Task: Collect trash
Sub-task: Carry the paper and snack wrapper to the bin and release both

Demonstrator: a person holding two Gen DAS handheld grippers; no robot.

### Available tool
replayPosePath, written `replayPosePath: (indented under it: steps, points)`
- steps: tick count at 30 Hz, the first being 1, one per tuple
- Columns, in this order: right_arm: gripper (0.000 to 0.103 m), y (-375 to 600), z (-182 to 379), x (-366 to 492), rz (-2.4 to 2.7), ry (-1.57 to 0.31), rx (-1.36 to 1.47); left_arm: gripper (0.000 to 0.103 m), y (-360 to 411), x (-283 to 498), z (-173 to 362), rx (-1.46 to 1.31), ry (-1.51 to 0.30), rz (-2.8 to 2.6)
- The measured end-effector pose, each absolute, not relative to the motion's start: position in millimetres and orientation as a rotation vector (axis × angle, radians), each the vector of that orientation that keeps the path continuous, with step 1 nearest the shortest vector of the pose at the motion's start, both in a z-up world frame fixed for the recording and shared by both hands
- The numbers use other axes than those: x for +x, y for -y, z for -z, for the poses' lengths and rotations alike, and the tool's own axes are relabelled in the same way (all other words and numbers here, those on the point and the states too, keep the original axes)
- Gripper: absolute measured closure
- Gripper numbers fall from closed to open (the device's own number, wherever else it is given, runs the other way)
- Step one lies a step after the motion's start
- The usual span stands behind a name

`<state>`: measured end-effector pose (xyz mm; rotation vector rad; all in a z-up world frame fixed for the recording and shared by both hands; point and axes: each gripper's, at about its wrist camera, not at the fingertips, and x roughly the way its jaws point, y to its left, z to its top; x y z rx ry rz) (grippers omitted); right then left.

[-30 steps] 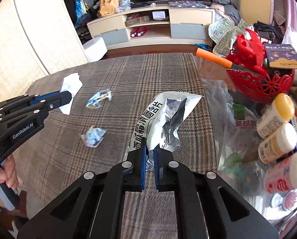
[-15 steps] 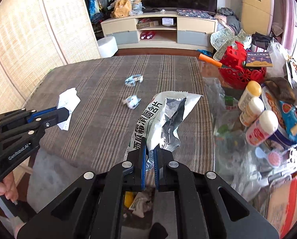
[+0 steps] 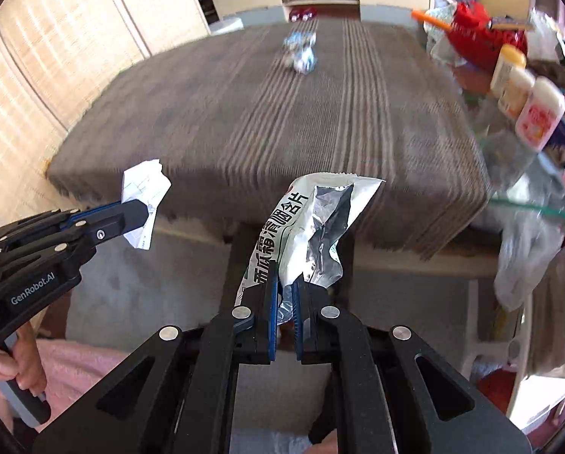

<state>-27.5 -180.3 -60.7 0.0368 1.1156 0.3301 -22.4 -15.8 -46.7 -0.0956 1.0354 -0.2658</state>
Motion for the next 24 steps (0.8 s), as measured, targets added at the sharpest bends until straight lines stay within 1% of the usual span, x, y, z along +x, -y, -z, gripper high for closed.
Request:
replayPosePath:
  steps: [3,10,18,24]
  points:
    - [0.095,178,96,-36,-0.338,-1.165,0.044,0.094,13,-29,76,-0.093,-1.065,0.265]
    - [0.095,179,149,-34,-0.346,-1.202,0.057,0.094,21,-22,131,-0.106,-1.139,0.303]
    - [0.095,180,178,-23,-0.347,-1.244,0.099,0.094,28,-5,171,-0.145,-1.233,0.314]
    - [0.094,180,194,-17,-0.354,-1.284,0.106,0.094,39,4,185,-0.119,-1.261,0.327]
